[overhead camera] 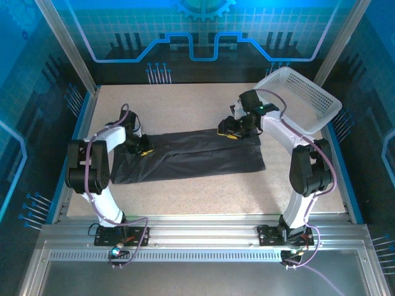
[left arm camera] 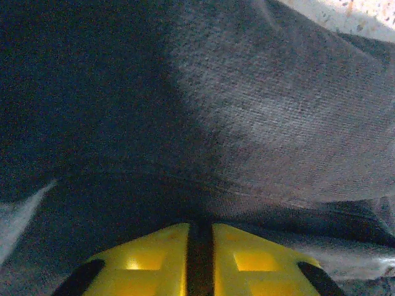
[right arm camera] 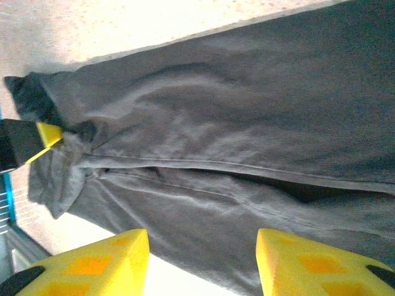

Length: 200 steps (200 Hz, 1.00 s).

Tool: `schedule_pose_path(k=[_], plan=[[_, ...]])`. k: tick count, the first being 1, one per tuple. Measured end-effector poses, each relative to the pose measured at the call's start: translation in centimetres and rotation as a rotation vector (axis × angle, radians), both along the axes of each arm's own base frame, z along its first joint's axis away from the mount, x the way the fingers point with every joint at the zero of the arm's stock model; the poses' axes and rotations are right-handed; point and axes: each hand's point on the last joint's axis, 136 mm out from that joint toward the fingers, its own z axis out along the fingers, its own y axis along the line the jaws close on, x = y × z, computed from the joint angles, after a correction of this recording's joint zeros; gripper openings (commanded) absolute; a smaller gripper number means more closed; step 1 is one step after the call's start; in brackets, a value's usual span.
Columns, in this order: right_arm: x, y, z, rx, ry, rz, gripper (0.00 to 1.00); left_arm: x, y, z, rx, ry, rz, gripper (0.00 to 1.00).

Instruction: Fold and stack the t-shirts

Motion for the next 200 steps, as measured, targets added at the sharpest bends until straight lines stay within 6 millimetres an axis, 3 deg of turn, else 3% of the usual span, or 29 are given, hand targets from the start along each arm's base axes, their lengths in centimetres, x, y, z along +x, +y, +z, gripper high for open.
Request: schedule_pose_path(k=[14,55,89,127,150,173,179,189,200], plan=[[-0.3,0.2,0.6,0.016,-0.011,0.007,0.5,-0.1,0.0,0.5,-0.003,-0.007,0.01,0.0],[-0.5,0.3,1.9,0.036,-0.041,0.012,0.5,-0.2,-0.6,2.7,0.005,-0.048,0.023,0.0],[-0.6,0.2,1.7,0.035,-0.035,0.01,0.5,-1.8,-3.5,4.4,-0.022,-0.025,0.037,0.0],[-0.9,0.1,1.1,0.032,-0.022,0.008,0.5,-5.6,-7.2,3.9,-0.05,0.09,0.065,0.0],[-1.0,0.1,0.9,0.031,-0.017,0.007,0.49,-7.4,-8.0,3.2,-0.06,0.156,0.123,0.0],[-1.2,0.0,0.7,0.029,-0.012,0.006,0.49,-8.0,-8.5,2.9,-0.071,0.19,0.178,0.0],[-1.3,0.0,0.6,0.029,-0.011,0.006,0.49,-8.1,-8.8,2.9,-0.075,0.195,0.186,0.06],[-1.5,0.0,0.5,0.028,-0.009,0.006,0.49,-8.2,-9.3,2.9,-0.08,0.197,0.191,0.26],[-1.6,-0.1,0.4,0.027,-0.005,0.006,0.49,-8.3,-10.0,2.8,-0.084,0.203,0.191,0.31]])
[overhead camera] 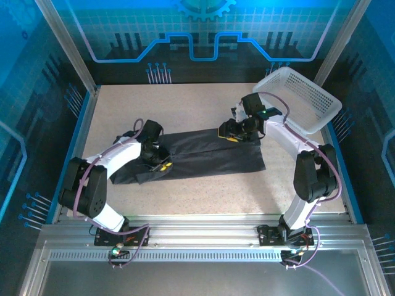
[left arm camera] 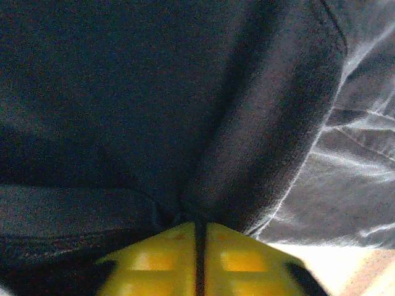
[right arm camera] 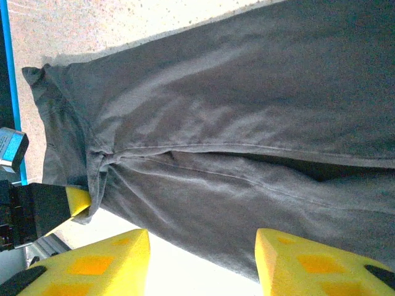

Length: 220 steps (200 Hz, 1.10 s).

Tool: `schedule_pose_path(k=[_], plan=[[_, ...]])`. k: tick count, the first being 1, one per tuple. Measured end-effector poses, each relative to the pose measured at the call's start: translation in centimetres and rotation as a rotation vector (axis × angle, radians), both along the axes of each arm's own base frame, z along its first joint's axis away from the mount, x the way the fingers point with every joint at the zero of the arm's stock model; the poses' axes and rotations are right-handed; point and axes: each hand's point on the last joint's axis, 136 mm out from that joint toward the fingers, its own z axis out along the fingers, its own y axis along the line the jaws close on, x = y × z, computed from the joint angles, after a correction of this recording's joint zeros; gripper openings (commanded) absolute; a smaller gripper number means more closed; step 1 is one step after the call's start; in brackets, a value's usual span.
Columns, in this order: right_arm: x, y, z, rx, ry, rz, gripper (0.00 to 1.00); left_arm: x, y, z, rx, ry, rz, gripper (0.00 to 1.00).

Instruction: Fold and stack the t-shirts

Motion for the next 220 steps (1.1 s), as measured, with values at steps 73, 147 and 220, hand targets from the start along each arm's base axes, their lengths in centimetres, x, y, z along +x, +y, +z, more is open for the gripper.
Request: schedule_pose_path(k=[73,147,220], plan=[[-0.4,-0.1,-0.7,-0.003,0.014,-0.002,0.49,-2.6,-2.0,-1.0,-0.053,0.11,0.055,0.29],[-0.4,0.3,-0.5,0.009,0.01,0.001,0.48,0.9,2.0,1.2,0.021,-0.058,0.148,0.3],[-0.8,0.8,-0.4,0.022,0.012,0.018,0.48,1.4,0.8,-1.4,0.036,-0.08,0.03,0.21]])
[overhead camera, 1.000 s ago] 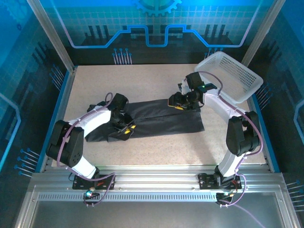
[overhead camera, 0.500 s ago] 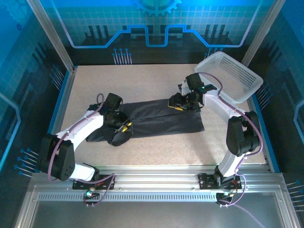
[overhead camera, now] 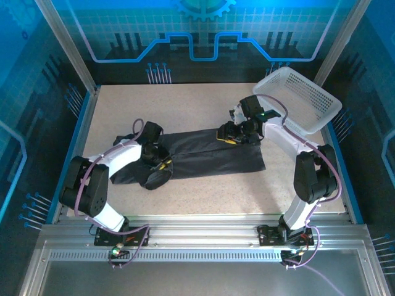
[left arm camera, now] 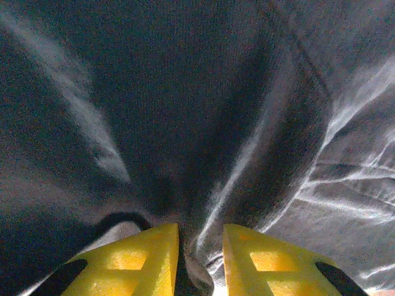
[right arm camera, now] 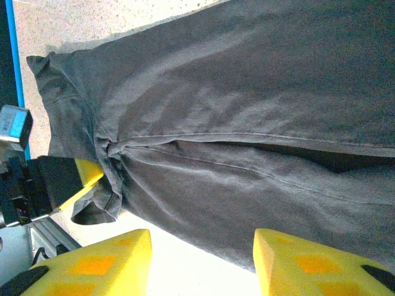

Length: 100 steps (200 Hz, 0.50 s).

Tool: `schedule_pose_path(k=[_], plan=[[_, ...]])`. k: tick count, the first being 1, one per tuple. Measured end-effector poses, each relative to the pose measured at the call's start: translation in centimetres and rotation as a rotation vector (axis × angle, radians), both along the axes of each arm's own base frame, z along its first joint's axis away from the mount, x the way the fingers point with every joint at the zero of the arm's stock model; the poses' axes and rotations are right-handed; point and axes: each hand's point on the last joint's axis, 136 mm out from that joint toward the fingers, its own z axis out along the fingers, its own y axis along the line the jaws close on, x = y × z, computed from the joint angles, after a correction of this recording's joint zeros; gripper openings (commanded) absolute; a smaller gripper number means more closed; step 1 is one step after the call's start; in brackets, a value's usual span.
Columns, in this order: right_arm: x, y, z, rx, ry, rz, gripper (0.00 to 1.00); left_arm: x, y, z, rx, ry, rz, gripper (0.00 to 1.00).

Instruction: Fold and stack the t-shirts

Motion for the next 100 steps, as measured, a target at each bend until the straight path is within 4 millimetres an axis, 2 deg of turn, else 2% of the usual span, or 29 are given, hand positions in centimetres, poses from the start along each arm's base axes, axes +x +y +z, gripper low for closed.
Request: schedule_pose_path(k=[29,50,82,100], plan=[[-0.1,0.0,-0.1,0.001,0.001,-0.003,0.48,-3.3,-1.6,-1.6,-0.027,0.068,-0.03,0.17],[0.0,0.0,0.0,0.003,0.0,-0.005,0.48,-4.9,-2.4,-2.4,-0.044,0.108,-0.038,0.17],[-0.1,0.2,0.0,0.004,-0.003,0.0,0.48,-5.5,-3.9,-1.5,-0.091,0.104,-0.041,0.18],[-0.1,0.3,0.0,0.004,-0.003,0.001,0.48,-5.5,-4.0,-0.6,-0.111,0.083,-0.041,0.23]])
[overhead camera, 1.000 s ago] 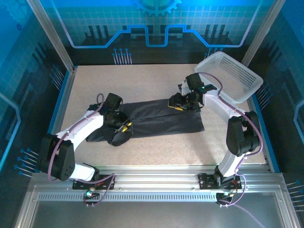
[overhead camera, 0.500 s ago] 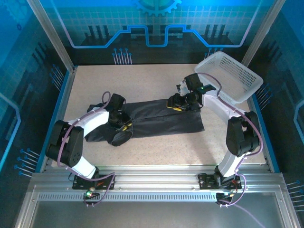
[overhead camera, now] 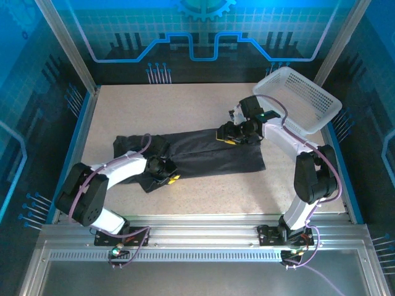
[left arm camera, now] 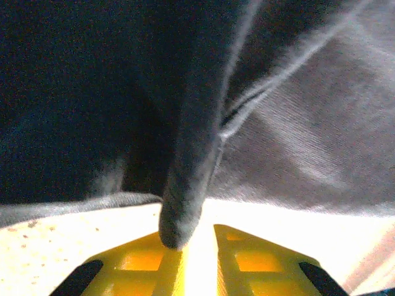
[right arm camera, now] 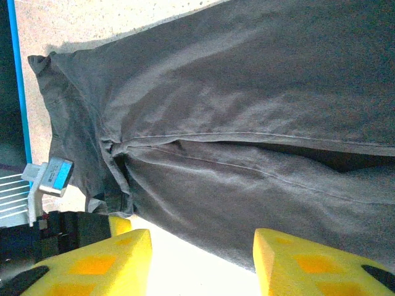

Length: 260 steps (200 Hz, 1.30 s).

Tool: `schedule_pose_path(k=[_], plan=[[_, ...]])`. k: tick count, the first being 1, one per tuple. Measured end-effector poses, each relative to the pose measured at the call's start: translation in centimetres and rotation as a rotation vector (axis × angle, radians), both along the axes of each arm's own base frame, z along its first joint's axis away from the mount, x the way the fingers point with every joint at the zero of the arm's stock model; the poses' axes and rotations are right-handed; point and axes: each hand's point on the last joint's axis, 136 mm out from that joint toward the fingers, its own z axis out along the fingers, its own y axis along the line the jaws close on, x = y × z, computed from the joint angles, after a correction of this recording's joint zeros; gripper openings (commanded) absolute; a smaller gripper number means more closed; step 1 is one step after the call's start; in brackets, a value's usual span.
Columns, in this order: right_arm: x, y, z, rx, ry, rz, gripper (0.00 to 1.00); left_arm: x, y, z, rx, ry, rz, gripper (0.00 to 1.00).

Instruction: Fold and stack the t-shirts

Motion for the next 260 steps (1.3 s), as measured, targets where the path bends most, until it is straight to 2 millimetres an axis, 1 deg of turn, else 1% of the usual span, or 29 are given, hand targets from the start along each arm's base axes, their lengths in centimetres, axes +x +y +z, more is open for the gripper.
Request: schedule_pose_path(k=[10,17,24,30,38,42,44,55,71,83,91,104,112,135,164,189,202,212,233,260], plan=[[0.0,0.1,0.0,0.003,-0.003,0.003,0.48,0.1,0.4,0.8,-0.006,-0.016,0.01,0.27],[0.0,0.3,0.0,0.008,-0.006,0.007,0.49,0.3,1.1,1.4,-0.009,-0.03,0.029,0.31],[0.0,0.5,0.1,0.017,-0.009,0.014,0.49,0.6,2.0,2.1,-0.005,-0.05,0.052,0.39],[-0.2,0.8,0.1,0.028,-0.009,0.023,0.49,1.0,3.3,2.8,0.005,-0.071,0.08,0.42],[-0.4,1.2,0.1,0.045,-0.009,0.037,0.5,1.5,5.2,3.6,0.021,-0.094,0.133,0.43],[-0.6,1.5,0.1,0.055,-0.006,0.047,0.5,1.8,6.5,3.9,0.037,-0.109,0.165,0.43],[-0.7,1.6,0.1,0.058,-0.006,0.05,0.51,1.9,6.7,4.0,0.039,-0.111,0.172,0.43],[-1.1,2.5,0.4,0.085,-0.009,0.083,0.53,2.7,10.2,4.7,0.069,-0.143,0.266,0.43],[-2.0,4.3,1.1,0.125,-0.028,0.148,0.54,3.4,14.7,4.8,0.118,-0.167,0.369,0.42],[-3.0,5.8,1.4,0.147,-0.033,0.201,0.55,3.7,17.4,4.5,0.147,-0.172,0.417,0.41],[-3.6,6.6,1.6,0.159,-0.036,0.232,0.55,3.9,18.8,4.1,0.159,-0.173,0.431,0.39],[-4.6,7.7,1.9,0.179,-0.037,0.273,0.55,4.2,20.2,3.1,0.171,-0.157,0.421,0.37],[-4.8,8.1,2.0,0.188,-0.038,0.286,0.55,4.6,20.5,2.4,0.174,-0.146,0.399,0.37],[-4.9,8.3,2.2,0.199,-0.042,0.293,0.56,5.1,20.4,0.4,0.178,-0.125,0.311,0.36],[-4.8,8.3,2.3,0.2,-0.045,0.293,0.56,5.6,20.5,0.1,0.195,-0.154,0.251,0.33],[-4.6,8.4,2.3,0.2,-0.045,0.293,0.56,5.9,20.6,-0.6,0.201,-0.157,0.225,0.25],[-4.5,8.5,2.1,0.199,-0.041,0.292,0.56,6.0,20.6,-0.8,0.203,-0.157,0.214,0.25],[-4.5,8.5,2.0,0.197,-0.037,0.292,0.56,6.0,20.6,-0.8,0.204,-0.157,0.21,0.26],[-4.4,8.5,1.7,0.195,-0.03,0.291,0.56,5.9,20.7,-0.9,0.213,-0.157,0.198,0.3],[-4.2,8.7,1.8,0.197,-0.036,0.291,0.56,5.4,20.9,-1.0,0.23,-0.14,0.188,0.37]])
